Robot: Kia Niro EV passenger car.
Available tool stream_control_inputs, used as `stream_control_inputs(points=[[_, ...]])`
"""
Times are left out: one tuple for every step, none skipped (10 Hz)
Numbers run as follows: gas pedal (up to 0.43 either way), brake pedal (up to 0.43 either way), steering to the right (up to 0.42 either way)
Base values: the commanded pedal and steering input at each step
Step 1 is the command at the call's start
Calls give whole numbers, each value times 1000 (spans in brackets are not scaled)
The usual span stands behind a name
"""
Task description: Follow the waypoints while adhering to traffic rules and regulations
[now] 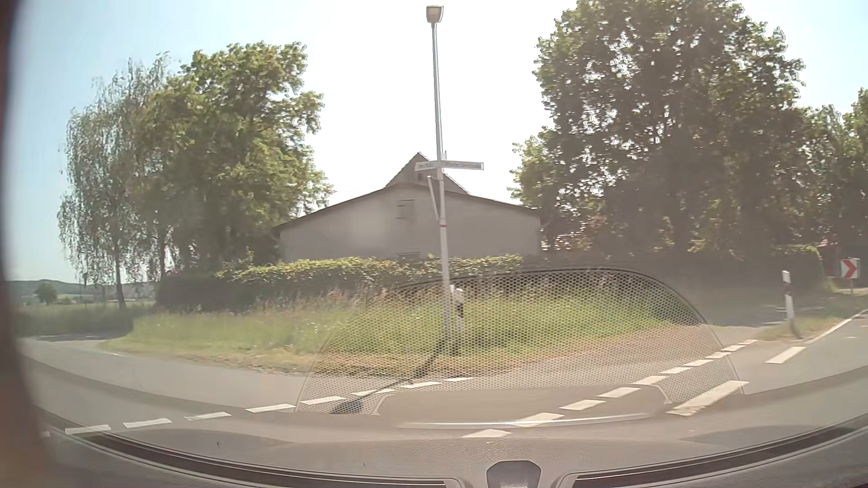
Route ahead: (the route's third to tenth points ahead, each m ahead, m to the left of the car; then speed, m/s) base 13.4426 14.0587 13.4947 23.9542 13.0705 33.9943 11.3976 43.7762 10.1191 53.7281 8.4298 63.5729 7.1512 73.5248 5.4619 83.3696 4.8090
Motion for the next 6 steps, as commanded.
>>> stream_control_inputs(points=[[248, 6, -497], [268, 6, -496], [268, 6, -493], [268, 6, -492], [280, 6, -491], [280, 6, -487]])
